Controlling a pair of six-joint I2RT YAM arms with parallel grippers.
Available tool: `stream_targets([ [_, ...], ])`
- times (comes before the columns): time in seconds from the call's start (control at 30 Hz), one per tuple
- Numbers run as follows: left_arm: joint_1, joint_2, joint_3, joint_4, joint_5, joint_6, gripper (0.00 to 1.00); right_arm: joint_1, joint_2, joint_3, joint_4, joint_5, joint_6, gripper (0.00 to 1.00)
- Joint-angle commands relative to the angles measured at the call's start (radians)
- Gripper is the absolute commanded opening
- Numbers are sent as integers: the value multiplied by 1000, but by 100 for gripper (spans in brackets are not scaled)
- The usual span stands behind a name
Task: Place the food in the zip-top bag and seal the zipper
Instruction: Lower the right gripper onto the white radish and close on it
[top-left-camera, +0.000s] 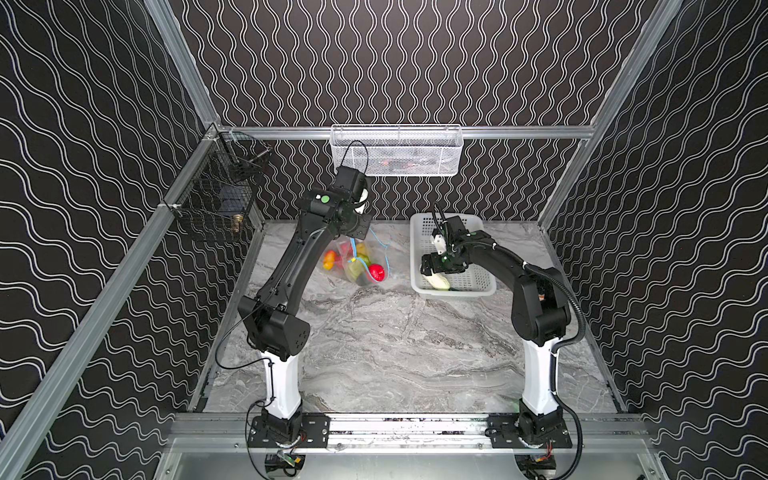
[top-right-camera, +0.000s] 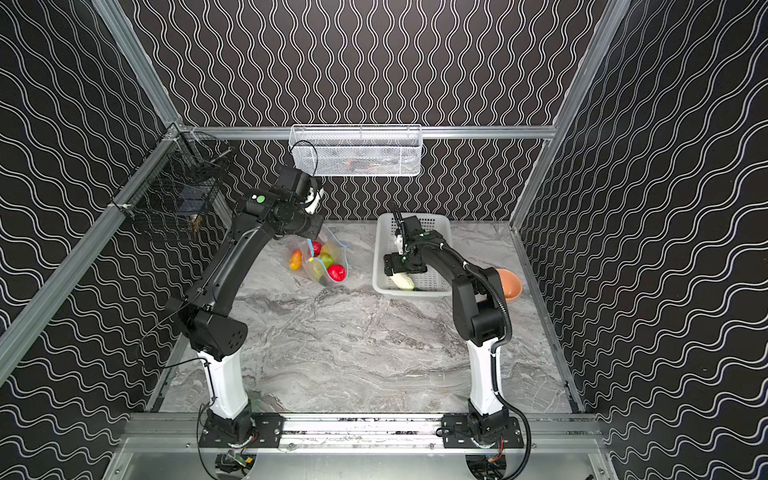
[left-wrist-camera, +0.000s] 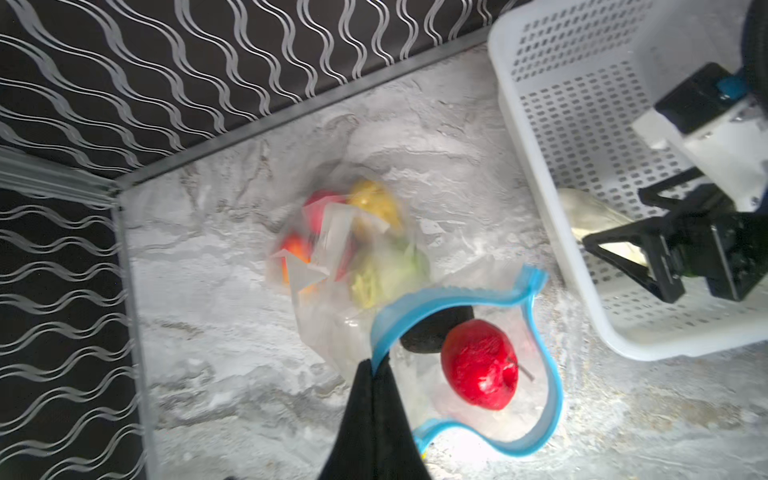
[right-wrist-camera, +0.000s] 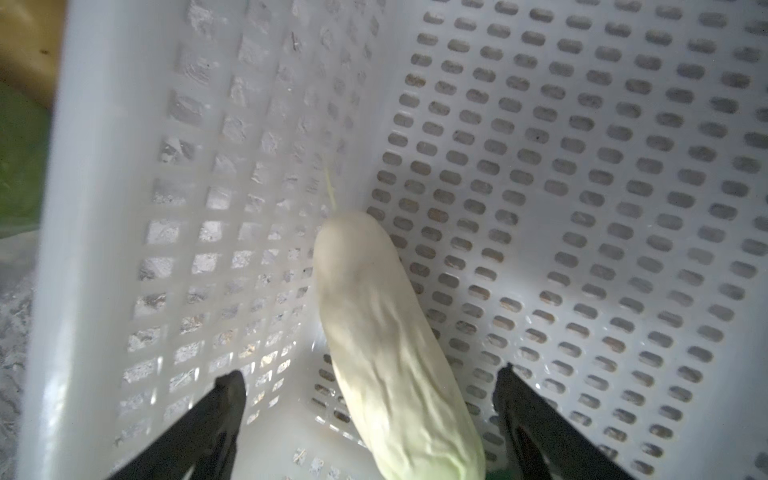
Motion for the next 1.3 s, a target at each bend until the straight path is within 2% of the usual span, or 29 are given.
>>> stream_targets([
  [0.0,0,-19,-31,74,70,-26,0,0,15,11,-31,18,-19,88],
  [0.07,-1,-16,-25,78,100,-33,0,3,30,28,-47,12,-33,82],
  [0.13,-5,-8,-12,74,117,-38,0,7,46,50,-63,21,-37,82],
  [0.43,-30,-8,-53,91,58,-24,0,17,108,113,-80,31,-50,81],
  [0.53,-41,-3,-51,89,43,-20,0,18,140,145,-101,42,-52,77],
  [0.7,-59,12,-30,77,25,-17,0,20,170,181,-133,65,-59,60],
  [0.8,-71,17,-24,75,12,-15,0,19,179,200,-145,75,-60,45],
  [0.87,-77,20,-20,73,9,-17,0,20,181,213,-152,86,-55,41],
  [0.93,-81,24,-16,70,5,-18,0,20,177,219,-153,97,-50,29],
  [1.27,-85,18,-17,65,6,-26,0,13,76,163,-72,84,4,16],
])
